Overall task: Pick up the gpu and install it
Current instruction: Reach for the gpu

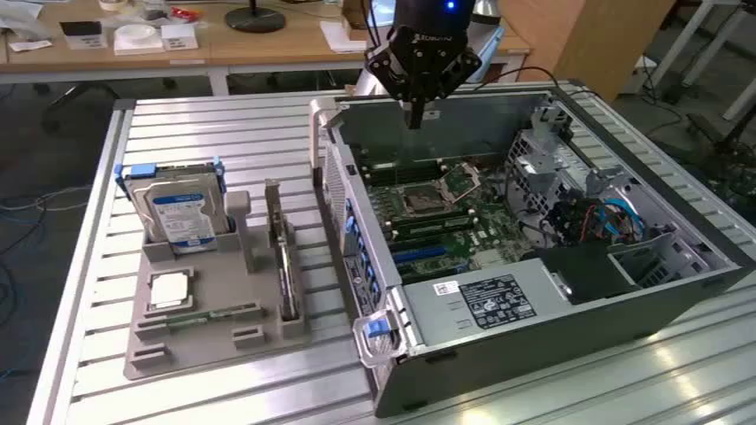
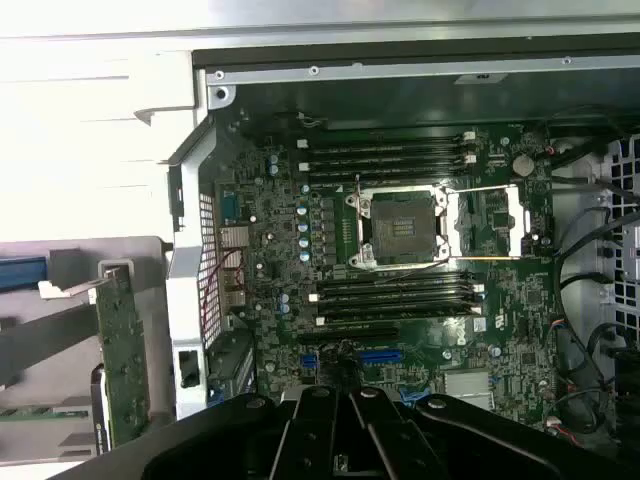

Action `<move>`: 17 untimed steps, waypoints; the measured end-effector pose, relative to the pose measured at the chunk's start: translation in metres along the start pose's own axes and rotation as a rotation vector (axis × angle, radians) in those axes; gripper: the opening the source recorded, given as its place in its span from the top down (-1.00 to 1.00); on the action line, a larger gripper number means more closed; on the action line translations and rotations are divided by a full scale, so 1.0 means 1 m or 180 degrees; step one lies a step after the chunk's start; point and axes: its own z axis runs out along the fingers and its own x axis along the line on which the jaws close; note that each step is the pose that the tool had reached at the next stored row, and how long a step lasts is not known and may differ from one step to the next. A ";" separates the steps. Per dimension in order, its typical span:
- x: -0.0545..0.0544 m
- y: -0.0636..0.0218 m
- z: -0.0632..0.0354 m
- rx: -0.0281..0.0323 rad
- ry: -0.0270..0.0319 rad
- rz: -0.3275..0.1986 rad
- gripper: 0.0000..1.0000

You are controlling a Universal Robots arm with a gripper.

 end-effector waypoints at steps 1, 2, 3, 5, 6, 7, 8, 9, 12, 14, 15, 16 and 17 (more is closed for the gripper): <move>0.000 0.0000 0.0000 0.0000 0.0000 0.0000 0.79; 0.000 0.0000 0.0000 0.0000 0.0000 0.0000 0.79; 0.000 0.0000 0.0000 0.0000 0.0000 0.0000 0.79; 0.000 0.0000 0.0000 0.0000 0.0000 0.0000 0.79; 0.000 0.0000 0.0000 0.0000 0.0000 0.0000 0.79; 0.000 0.0000 0.0000 0.0000 0.0000 0.0000 0.79; 0.000 0.0000 0.0000 0.0000 0.0000 0.0000 0.79; 0.000 0.0000 0.0000 0.0000 0.0000 0.0000 0.79; 0.001 -0.0001 -0.0001 0.0000 0.0000 0.0000 0.79; 0.003 -0.0002 -0.0001 0.0000 0.0000 0.0000 0.79; 0.004 -0.0003 -0.0001 0.0000 0.0000 0.0000 0.79; 0.005 -0.0004 -0.0002 0.0000 0.0000 0.0000 0.79; 0.007 -0.0005 -0.0002 0.0000 0.0000 0.0000 0.79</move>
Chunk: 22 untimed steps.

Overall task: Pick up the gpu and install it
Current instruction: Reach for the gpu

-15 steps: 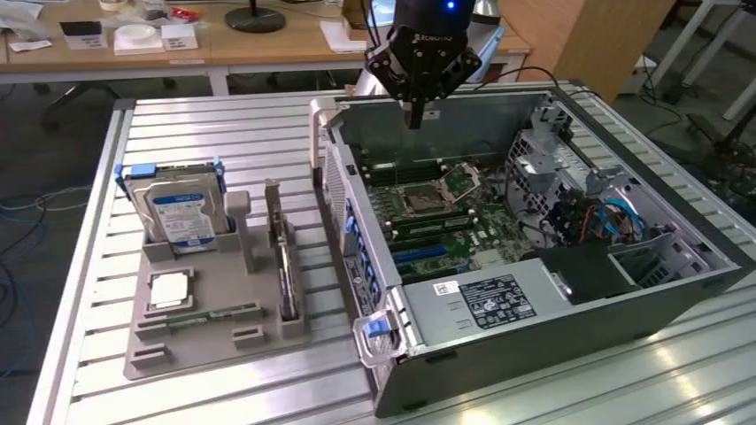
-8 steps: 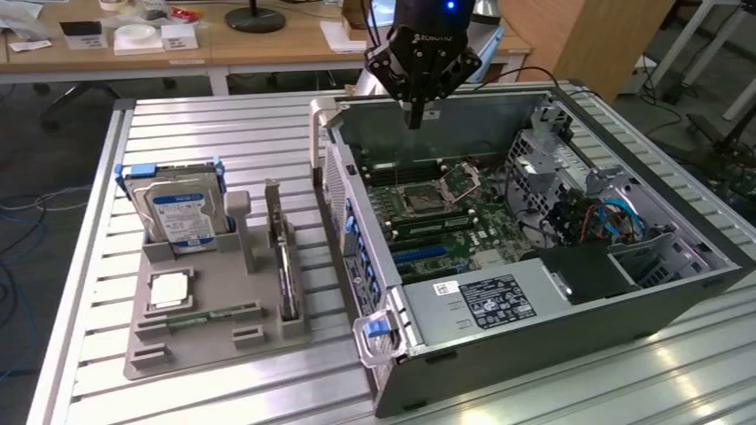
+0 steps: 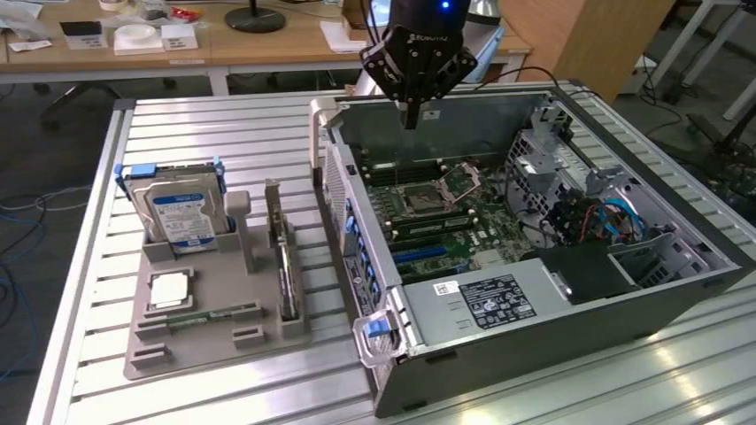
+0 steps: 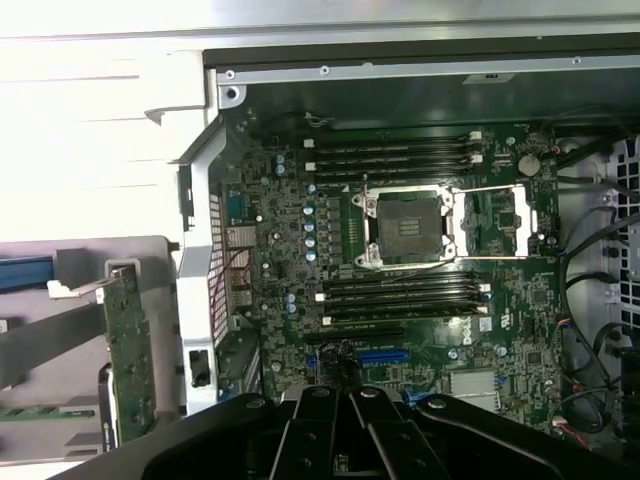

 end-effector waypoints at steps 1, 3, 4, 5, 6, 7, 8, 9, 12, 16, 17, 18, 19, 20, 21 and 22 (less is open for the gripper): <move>0.002 -0.0001 0.0000 0.0000 0.0000 0.0000 0.79; 0.005 -0.0003 -0.0001 0.0000 0.0000 0.0000 0.79; 0.007 -0.0005 -0.0001 0.0000 0.0000 0.0000 0.79; 0.008 -0.0006 -0.0002 0.0000 0.0000 0.0000 0.79; 0.010 -0.0007 -0.0002 0.0000 0.0000 0.0000 0.79; 0.012 -0.0008 -0.0003 0.0000 0.0000 0.0000 0.79; 0.015 -0.0008 -0.0003 0.0000 0.0000 0.0000 0.79; 0.017 -0.0009 -0.0004 0.0000 0.0000 0.0000 0.79; 0.023 -0.0011 -0.0005 0.0000 0.0000 0.0000 0.79; 0.030 -0.0012 -0.0006 0.0000 0.0000 0.0000 0.79; 0.032 -0.0011 -0.0007 0.0000 0.0000 0.0000 0.79; 0.034 -0.0010 -0.0007 0.0000 0.0000 0.0000 0.79; 0.035 -0.0008 -0.0007 0.0000 0.0000 0.0000 0.79; 0.037 -0.0007 -0.0008 0.0000 0.0000 0.0000 0.79; 0.039 -0.0005 -0.0008 0.0000 0.0000 0.0000 0.79; 0.041 -0.0003 -0.0008 0.0000 0.0000 0.0000 0.79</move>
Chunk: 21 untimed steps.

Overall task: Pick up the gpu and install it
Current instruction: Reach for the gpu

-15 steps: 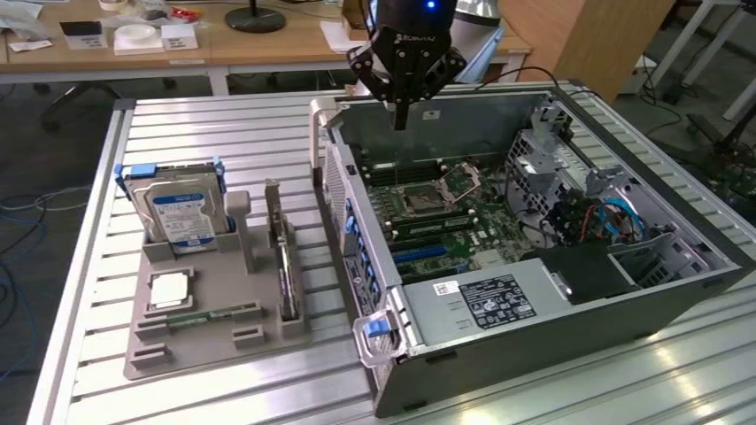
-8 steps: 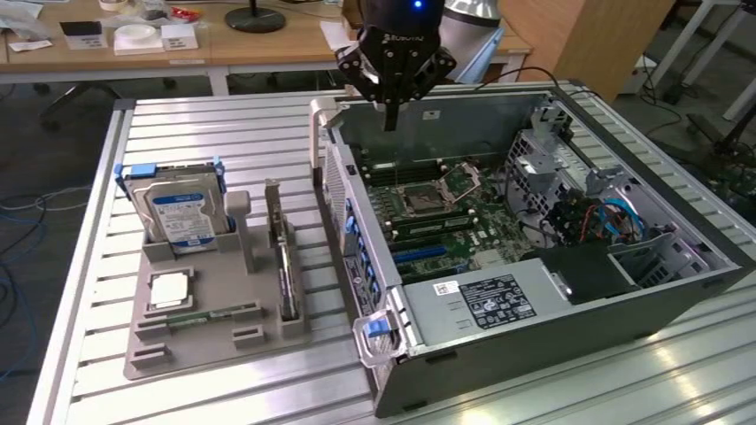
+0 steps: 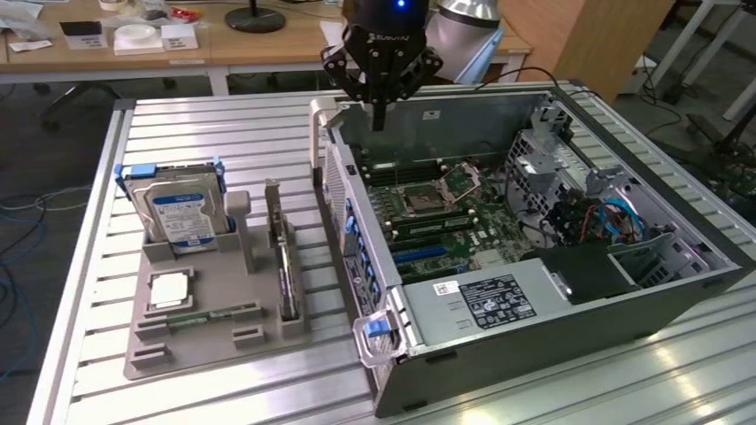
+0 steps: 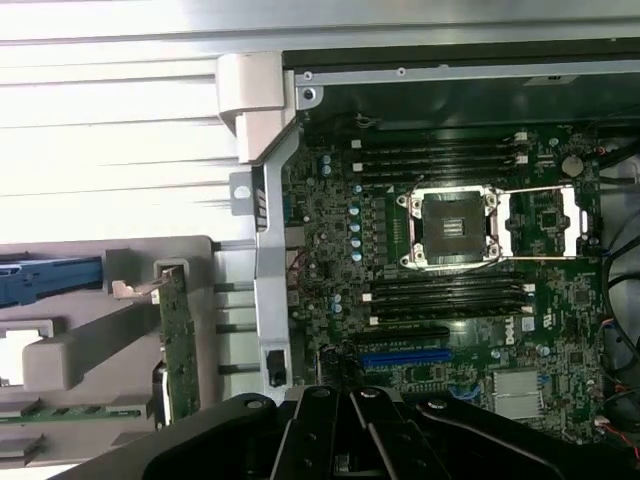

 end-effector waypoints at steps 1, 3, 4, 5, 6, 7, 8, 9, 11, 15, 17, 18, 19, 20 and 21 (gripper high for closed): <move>0.002 0.0002 0.0000 0.0000 0.0000 0.0000 0.79; 0.006 0.0007 -0.0001 0.0000 0.0000 0.0000 0.79; 0.007 0.0010 -0.0001 0.0000 0.0000 0.0000 0.79; 0.009 0.0012 -0.0001 0.0000 0.0000 0.0000 0.79; 0.011 0.0015 -0.0002 0.0000 0.0000 0.0000 0.79; 0.013 0.0017 -0.0002 0.0000 0.0000 0.0000 0.79; 0.015 0.0020 -0.0002 0.0000 0.0000 0.0000 0.79; 0.016 0.0022 -0.0003 0.0000 0.0000 0.0000 0.79; 0.020 0.0027 -0.0003 0.0000 0.0000 0.0000 0.79; 0.026 0.0033 -0.0004 0.0000 0.0000 0.0000 0.79; 0.029 0.0035 -0.0005 0.0000 0.0000 0.0000 0.79; 0.030 0.0036 -0.0005 0.0000 0.0000 0.0000 0.79; 0.031 0.0036 -0.0005 0.0000 0.0000 0.0000 0.79; 0.032 0.0036 -0.0005 0.0000 0.0000 0.0000 0.79; 0.033 0.0037 -0.0006 0.0000 0.0000 0.0000 0.79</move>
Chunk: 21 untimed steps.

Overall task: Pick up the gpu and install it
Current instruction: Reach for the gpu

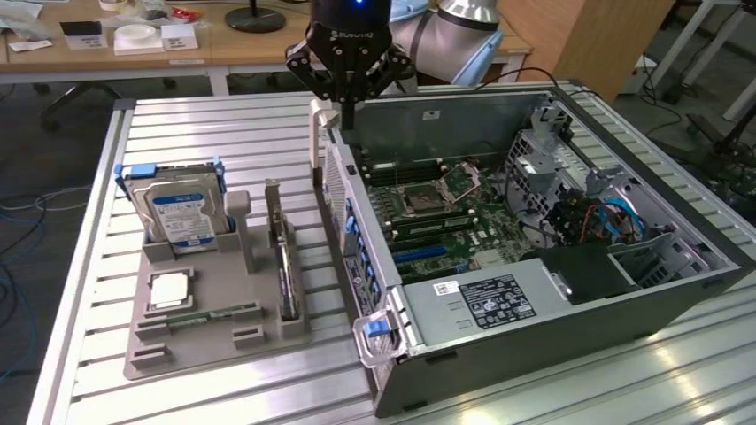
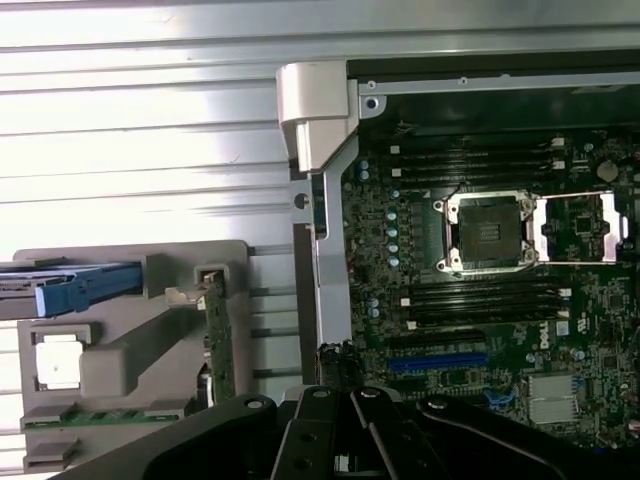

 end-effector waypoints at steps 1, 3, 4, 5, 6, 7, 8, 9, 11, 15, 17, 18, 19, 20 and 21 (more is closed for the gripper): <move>0.001 0.0001 0.0000 0.0000 0.0000 0.0000 0.79; 0.003 0.0002 -0.0001 0.0000 0.0000 0.0000 0.79; 0.004 0.0002 -0.0001 0.0000 0.0000 0.0000 0.79; 0.006 0.0002 -0.0001 0.0000 0.0000 0.0000 0.79; 0.007 0.0003 -0.0002 0.0000 0.0000 0.0000 0.79; 0.008 0.0003 -0.0002 0.0000 0.0000 0.0000 0.79; 0.008 0.0003 -0.0002 0.0000 0.0000 0.0000 0.79; 0.009 0.0003 -0.0002 0.0000 0.0000 0.0000 0.79; 0.011 0.0002 -0.0003 0.0000 0.0000 0.0000 0.79; 0.015 0.0001 -0.0003 0.0000 0.0000 0.0000 0.79; 0.016 0.0001 -0.0004 0.0000 0.0000 0.0000 0.79; 0.017 0.0001 -0.0004 0.0000 0.0000 0.0000 0.79; 0.018 0.0001 -0.0004 0.0000 0.0000 0.0000 0.79; 0.019 0.0000 -0.0004 0.0000 0.0000 0.0000 0.79; 0.020 0.0000 -0.0005 0.0000 0.0000 0.0000 0.79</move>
